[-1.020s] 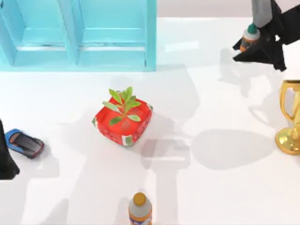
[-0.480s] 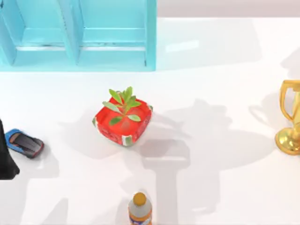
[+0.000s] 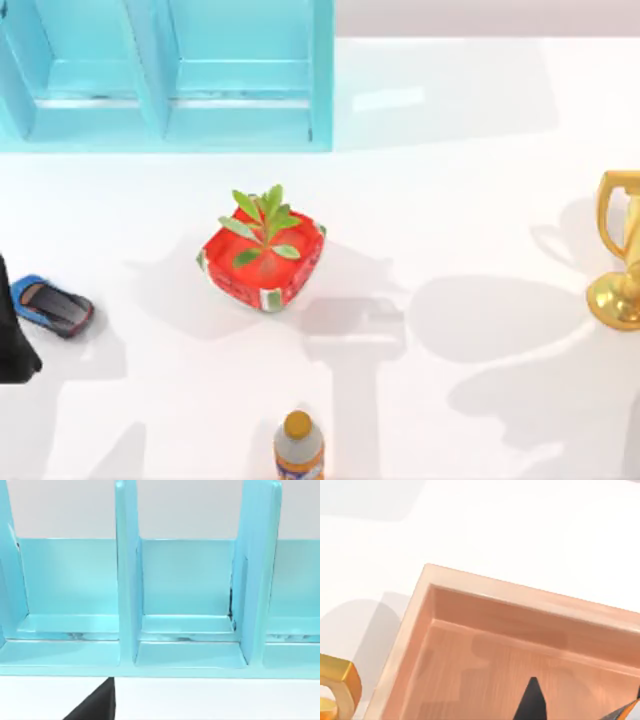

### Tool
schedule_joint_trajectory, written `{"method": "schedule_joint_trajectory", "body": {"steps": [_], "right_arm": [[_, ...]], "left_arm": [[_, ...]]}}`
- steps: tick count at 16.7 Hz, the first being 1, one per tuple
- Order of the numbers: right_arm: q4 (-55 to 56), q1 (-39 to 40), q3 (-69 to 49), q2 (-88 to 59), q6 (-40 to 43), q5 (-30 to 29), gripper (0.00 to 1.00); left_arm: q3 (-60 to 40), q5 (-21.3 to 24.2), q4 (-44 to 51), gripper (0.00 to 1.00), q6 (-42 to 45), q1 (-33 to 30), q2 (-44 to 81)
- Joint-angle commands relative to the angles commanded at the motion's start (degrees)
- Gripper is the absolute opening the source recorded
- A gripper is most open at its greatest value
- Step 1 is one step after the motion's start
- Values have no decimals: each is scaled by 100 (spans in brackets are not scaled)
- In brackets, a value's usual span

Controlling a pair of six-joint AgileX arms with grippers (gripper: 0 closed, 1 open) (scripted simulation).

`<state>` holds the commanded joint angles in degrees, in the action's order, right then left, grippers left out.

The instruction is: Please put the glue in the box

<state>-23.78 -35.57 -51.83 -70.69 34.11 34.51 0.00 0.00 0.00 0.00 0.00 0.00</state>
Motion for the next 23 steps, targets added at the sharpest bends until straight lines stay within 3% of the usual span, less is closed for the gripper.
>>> {"method": "schedule_joint_trajectory", "body": {"steps": [6,13,23], "right_arm": [[742,-743,1547,317,-302,-308,0],[838,-723,1604,216,-330,-337,0],[2330,-285,1801,-804,-738,-660,0]], "left_arm": [[0,0,0,100,0,0,0],[0,0,0,100,0,0,0],[0,0,0,100,0,0,0]]}}
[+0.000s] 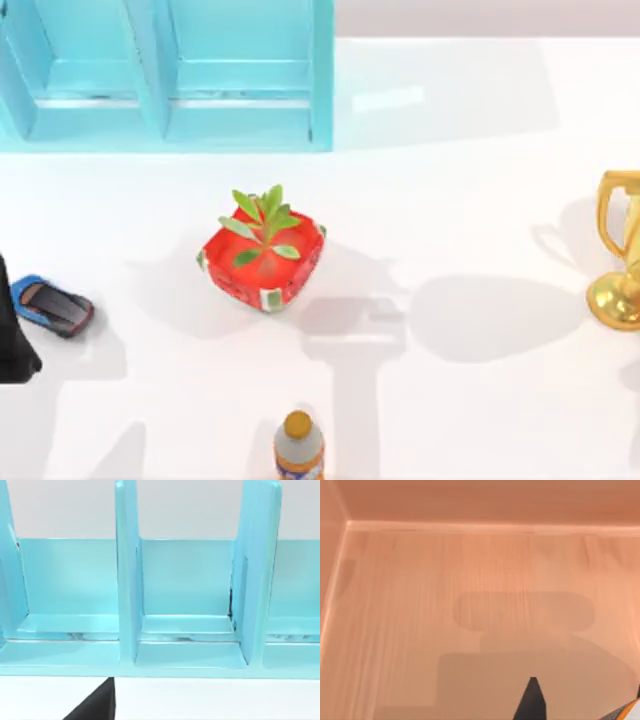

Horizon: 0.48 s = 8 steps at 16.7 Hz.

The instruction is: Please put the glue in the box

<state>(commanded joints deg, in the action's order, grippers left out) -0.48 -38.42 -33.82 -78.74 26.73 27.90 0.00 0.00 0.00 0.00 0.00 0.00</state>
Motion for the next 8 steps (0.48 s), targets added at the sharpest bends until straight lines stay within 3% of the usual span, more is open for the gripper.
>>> {"method": "schedule_joint_trajectory", "body": {"steps": [8], "right_arm": [[485,179,86,-350,-157,-140,0]], "left_arm": [[0,0,0,100,0,0,0]]}}
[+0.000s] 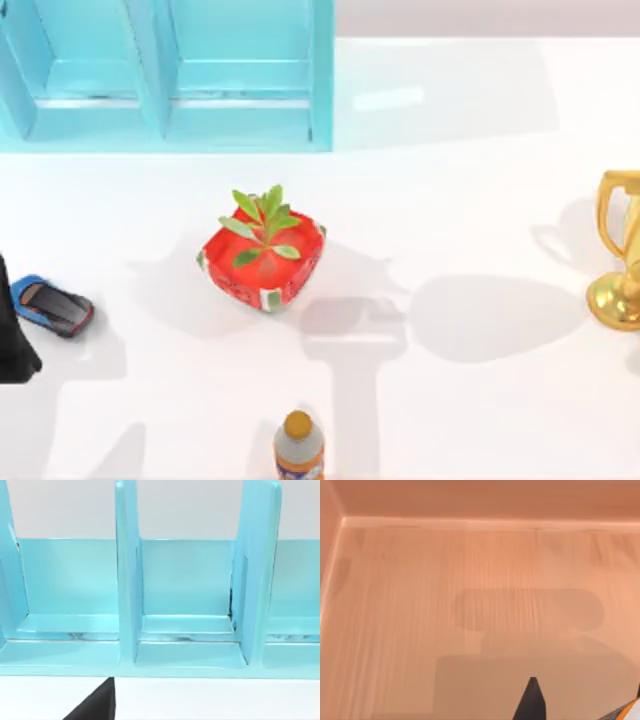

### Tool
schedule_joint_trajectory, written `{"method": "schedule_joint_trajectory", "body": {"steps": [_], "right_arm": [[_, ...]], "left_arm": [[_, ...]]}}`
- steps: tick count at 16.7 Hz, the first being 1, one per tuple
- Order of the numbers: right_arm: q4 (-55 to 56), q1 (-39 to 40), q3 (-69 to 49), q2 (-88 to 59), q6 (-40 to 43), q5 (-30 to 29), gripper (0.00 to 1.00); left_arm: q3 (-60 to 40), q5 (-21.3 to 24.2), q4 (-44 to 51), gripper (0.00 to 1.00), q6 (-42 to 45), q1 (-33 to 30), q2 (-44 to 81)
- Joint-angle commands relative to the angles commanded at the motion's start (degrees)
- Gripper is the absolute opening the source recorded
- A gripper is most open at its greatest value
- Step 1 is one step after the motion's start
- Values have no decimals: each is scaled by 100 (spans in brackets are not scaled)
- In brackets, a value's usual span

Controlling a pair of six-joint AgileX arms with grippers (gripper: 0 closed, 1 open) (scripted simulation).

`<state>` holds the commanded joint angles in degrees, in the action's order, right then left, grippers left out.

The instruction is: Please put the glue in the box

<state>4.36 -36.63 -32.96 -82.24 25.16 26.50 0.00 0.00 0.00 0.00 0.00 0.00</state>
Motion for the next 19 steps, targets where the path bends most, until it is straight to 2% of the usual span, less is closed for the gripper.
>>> {"method": "schedule_joint_trajectory", "body": {"steps": [13,19], "right_arm": [[0,0,0,0,0,0,98],[0,0,0,0,0,0,100]], "left_arm": [[0,0,0,100,0,0,0],[0,0,0,100,0,0,0]]}}
